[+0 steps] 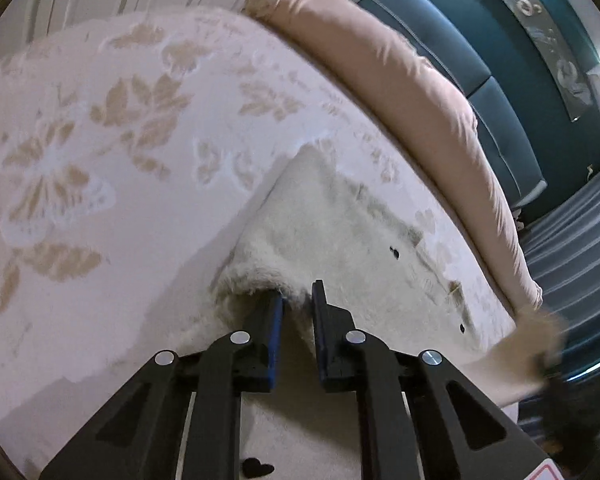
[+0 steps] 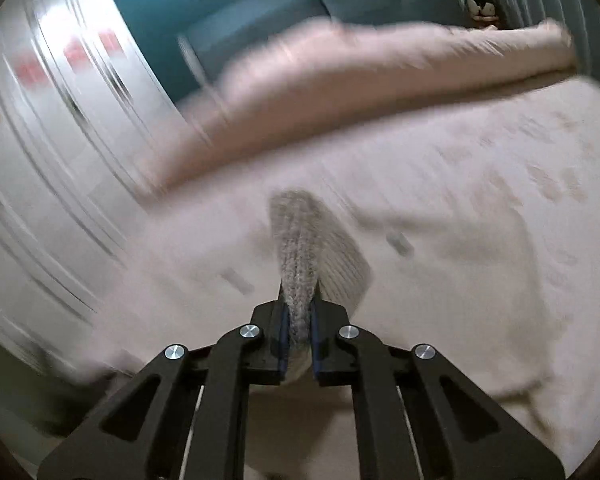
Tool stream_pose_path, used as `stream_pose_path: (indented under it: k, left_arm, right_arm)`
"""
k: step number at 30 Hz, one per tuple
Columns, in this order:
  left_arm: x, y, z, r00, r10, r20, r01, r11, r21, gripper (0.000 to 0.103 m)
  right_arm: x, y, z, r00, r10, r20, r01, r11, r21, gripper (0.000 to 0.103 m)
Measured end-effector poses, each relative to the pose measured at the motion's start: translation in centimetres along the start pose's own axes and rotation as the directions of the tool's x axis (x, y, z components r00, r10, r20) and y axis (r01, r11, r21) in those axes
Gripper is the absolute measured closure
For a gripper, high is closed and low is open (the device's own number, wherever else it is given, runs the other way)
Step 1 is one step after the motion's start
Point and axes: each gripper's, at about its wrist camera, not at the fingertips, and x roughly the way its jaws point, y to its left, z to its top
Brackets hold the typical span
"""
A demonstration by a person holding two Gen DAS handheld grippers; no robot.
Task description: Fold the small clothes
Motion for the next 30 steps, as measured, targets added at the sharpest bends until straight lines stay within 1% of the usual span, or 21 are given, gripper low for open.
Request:
stream_pose_path:
  k: [1, 2, 3, 4, 5, 6, 8, 10, 15, 17, 18, 19, 21, 22, 23, 24, 25, 27, 28, 29, 30]
  left_arm:
    - [0.2, 0.1, -0.1, 1.0, 0.001, 0.0, -0.001, 1.0, 0.003, 0.093]
    - [0.7, 0.2, -0.3, 1.0, 0.002, -0.013, -0.002, 1.0, 0.005, 0.091]
    - [1.2, 0.4, -0.7, 0.999, 0.005, -0.032, -0.005, 1.0, 0.003, 0.091]
    - [1.8, 0.6, -1.1, 0.999, 0.018, -0.048, -0.018, 1.0, 0.003, 0.091]
    - [2.4, 0.7, -1.7, 0.997, 0.031, -0.064, -0.031, 1.0, 0.003, 0.091]
    - [2.7, 0.9, -2.2, 0.997, 0.034, -0.067, -0.034, 0.999, 0.003, 0.091]
    - [2.8, 0.9, -2.9, 0.998, 0.047, -0.045, -0.046, 0.999, 0.015, 0.09]
    - [2.7, 0.6, -3.0, 0.998, 0.059, -0.033, -0.058, 0.998, 0.029, 0.089]
    - [2.8, 0.7, -2.2, 0.999, 0.046, -0.028, -0.047, 0.999, -0.013, 0.088]
    - [2.6, 0.8, -1.9, 0.999, 0.036, -0.012, -0.036, 0.999, -0.035, 0.088]
    - [2.5, 0.7, -1.7, 0.999, 0.041, -0.004, -0.041, 0.999, -0.03, 0.091]
    - [2.5, 0.5, -1.6, 0.999, 0.045, 0.002, -0.045, 0.999, -0.018, 0.094]
    - [2.3, 0.2, -1.5, 0.998, 0.065, 0.024, -0.066, 0.998, 0.013, 0.097]
    - [2.2, 0.2, -1.5, 0.996, 0.08, 0.034, -0.081, 0.996, 0.03, 0.097]
    - [2.1, 0.2, -1.5, 0.994, 0.097, 0.041, -0.099, 0.994, 0.04, 0.098]
    - [2.2, 0.3, -1.6, 0.993, 0.111, 0.044, -0.113, 0.993, 0.044, 0.098]
    - [2.4, 0.7, -1.6, 0.993, 0.113, 0.035, -0.114, 0.993, 0.038, 0.098]
    - [2.8, 1.2, -1.8, 0.993, 0.117, 0.027, -0.118, 0.992, 0.037, 0.097]
    - [2.9, 1.2, -2.0, 0.992, 0.124, 0.03, -0.125, 0.991, 0.055, 0.096]
    - [3.0, 1.1, -2.2, 0.991, 0.13, 0.037, -0.132, 0.989, 0.071, 0.096]
    - [3.0, 1.0, -2.4, 0.99, 0.137, 0.046, -0.141, 0.986, 0.093, 0.095]
  right_arm:
    - [-0.6, -1.1, 0.2, 1.0, 0.016, 0.026, -0.017, 0.999, 0.033, 0.095]
    - [-0.4, -3.1, 0.1, 1.0, -0.015, 0.02, 0.013, 0.997, 0.079, 0.095]
    - [0.9, -5.3, -0.6, 0.996, -0.073, -0.043, 0.077, 0.992, 0.104, 0.095]
    - [3.2, -8.4, -2.1, 0.969, -0.186, -0.164, 0.207, 0.97, 0.125, 0.095]
    - [4.5, -10.2, -3.3, 0.939, -0.247, -0.24, 0.284, 0.95, 0.133, 0.095]
    - [5.4, -12.0, -4.8, 0.916, -0.255, -0.309, 0.312, 0.938, 0.152, 0.095]
    - [4.4, -12.8, -5.6, 0.943, -0.201, -0.266, 0.257, 0.947, 0.195, 0.094]
    - [3.8, -12.9, -5.6, 0.948, -0.195, -0.253, 0.25, 0.946, 0.206, 0.085]
    - [4.1, -13.5, -4.8, 0.948, -0.191, -0.256, 0.25, 0.942, 0.222, 0.08]
    - [4.5, -13.2, -3.9, 0.94, -0.222, -0.26, 0.281, 0.935, 0.217, 0.081]
    - [4.9, -12.7, -3.4, 0.934, -0.241, -0.263, 0.297, 0.933, 0.201, 0.093]
    - [4.7, -11.6, -2.5, 0.941, -0.238, -0.24, 0.282, 0.943, 0.173, 0.096]
    - [2.8, -8.9, -1.0, 0.979, -0.157, -0.132, 0.173, 0.977, 0.124, 0.096]
    - [1.3, -7.4, -0.2, 0.995, -0.088, -0.055, 0.093, 0.992, 0.086, 0.096]
    - [0.8, -7.0, 0.0, 0.996, -0.08, -0.028, 0.082, 0.995, 0.063, 0.096]
    - [1.0, -7.4, -0.1, 0.991, -0.129, -0.034, 0.13, 0.991, 0.036, 0.096]
    - [2.4, -9.0, -0.7, 0.975, -0.202, -0.096, 0.206, 0.978, 0.037, 0.096]
    - [4.8, -12.8, -2.3, 0.927, -0.305, -0.22, 0.329, 0.941, 0.082, 0.096]
    - [5.6, -14.7, -3.3, 0.911, -0.318, -0.263, 0.353, 0.93, 0.098, 0.098]
    - [5.2, -14.9, -3.4, 0.923, -0.299, -0.242, 0.331, 0.938, 0.106, 0.098]
    - [4.7, -14.7, -3.2, 0.925, -0.301, -0.23, 0.332, 0.937, 0.106, 0.096]
